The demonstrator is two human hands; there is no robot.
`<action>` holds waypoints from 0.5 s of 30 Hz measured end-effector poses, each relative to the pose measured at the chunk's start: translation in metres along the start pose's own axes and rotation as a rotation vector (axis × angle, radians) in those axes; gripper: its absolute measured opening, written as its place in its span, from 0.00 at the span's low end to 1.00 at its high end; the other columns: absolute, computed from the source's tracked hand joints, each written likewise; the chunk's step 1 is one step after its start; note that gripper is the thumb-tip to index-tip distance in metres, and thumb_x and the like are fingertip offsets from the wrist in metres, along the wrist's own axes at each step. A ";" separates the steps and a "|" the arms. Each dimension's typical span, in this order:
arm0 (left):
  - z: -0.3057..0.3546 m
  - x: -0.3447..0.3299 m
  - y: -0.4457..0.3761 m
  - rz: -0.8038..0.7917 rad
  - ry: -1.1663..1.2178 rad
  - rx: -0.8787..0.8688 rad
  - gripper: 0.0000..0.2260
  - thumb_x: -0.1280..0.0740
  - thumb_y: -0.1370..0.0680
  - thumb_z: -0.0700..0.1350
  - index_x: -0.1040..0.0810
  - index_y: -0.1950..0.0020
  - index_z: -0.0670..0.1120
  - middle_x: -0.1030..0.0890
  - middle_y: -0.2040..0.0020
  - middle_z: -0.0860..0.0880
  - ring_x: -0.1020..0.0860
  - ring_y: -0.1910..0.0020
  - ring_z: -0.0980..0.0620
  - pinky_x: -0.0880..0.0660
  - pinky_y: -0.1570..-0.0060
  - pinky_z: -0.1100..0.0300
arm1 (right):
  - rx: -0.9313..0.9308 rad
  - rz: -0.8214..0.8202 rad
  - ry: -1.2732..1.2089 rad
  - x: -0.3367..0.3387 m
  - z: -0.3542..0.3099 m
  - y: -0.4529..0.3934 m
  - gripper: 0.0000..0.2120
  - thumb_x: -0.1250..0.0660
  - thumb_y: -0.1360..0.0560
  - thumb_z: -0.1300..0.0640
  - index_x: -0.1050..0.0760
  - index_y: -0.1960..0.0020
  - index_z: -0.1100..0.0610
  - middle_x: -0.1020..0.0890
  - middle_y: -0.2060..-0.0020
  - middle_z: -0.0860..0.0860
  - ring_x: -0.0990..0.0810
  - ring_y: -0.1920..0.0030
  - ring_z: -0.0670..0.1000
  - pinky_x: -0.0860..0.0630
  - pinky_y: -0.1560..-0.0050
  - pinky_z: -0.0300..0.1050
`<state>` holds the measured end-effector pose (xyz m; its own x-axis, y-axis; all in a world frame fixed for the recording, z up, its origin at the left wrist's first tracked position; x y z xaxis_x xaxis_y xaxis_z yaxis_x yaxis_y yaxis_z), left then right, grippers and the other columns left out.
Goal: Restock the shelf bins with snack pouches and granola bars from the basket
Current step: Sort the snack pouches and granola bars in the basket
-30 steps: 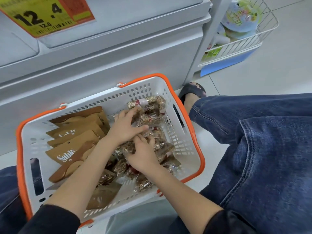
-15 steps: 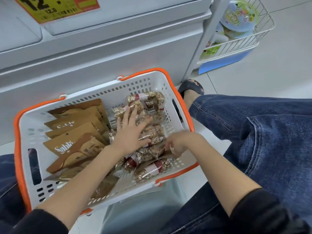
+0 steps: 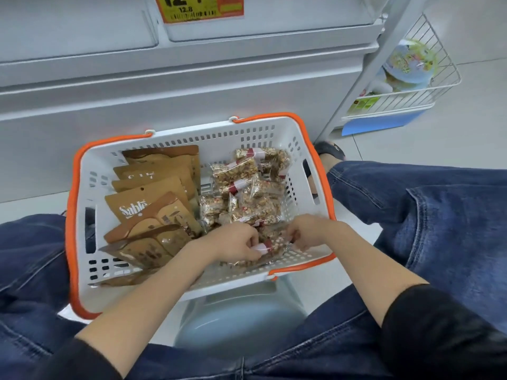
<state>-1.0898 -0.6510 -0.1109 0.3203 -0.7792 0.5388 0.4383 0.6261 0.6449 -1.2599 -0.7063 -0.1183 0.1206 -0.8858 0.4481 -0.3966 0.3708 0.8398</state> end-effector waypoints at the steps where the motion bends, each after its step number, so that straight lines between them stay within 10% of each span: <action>1: -0.003 0.007 0.003 0.009 0.081 0.022 0.10 0.33 0.24 0.51 0.21 0.53 0.44 0.19 0.58 0.43 0.26 0.65 0.51 0.29 0.65 0.55 | 0.005 0.046 -0.021 0.001 -0.001 0.003 0.12 0.35 0.26 0.69 0.21 0.44 0.63 0.19 0.45 0.58 0.20 0.49 0.56 0.23 0.51 0.45; 8: -0.033 0.092 0.031 0.454 0.482 0.131 0.07 0.35 0.23 0.49 0.20 0.52 0.47 0.20 0.56 0.49 0.25 0.60 0.52 0.29 0.62 0.65 | -0.006 0.320 -0.017 0.007 -0.004 0.009 0.10 0.41 0.27 0.70 0.25 0.56 0.59 0.21 0.57 0.56 0.26 0.59 0.53 0.30 0.60 0.43; 15: -0.054 0.086 -0.004 0.572 0.396 0.204 0.09 0.35 0.22 0.45 0.21 0.45 0.45 0.20 0.51 0.49 0.23 0.53 0.50 0.28 0.55 0.56 | -0.009 0.819 -0.647 0.063 0.005 0.048 0.07 0.44 0.18 0.60 0.28 0.51 0.58 0.20 0.63 0.59 0.17 0.67 0.56 0.18 0.63 0.53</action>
<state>-1.0188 -0.7223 -0.0961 0.7493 -0.2562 0.6106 -0.0422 0.9018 0.4301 -1.2759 -0.7452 -0.0515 -0.6939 -0.3412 0.6341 -0.1295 0.9254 0.3562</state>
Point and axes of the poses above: each hand's wrist, its own y-axis away from the middle knuckle, its own x-axis out of the back of the hand, z = x × y, the point moved 3 cm from there along -y, towards the middle knuckle
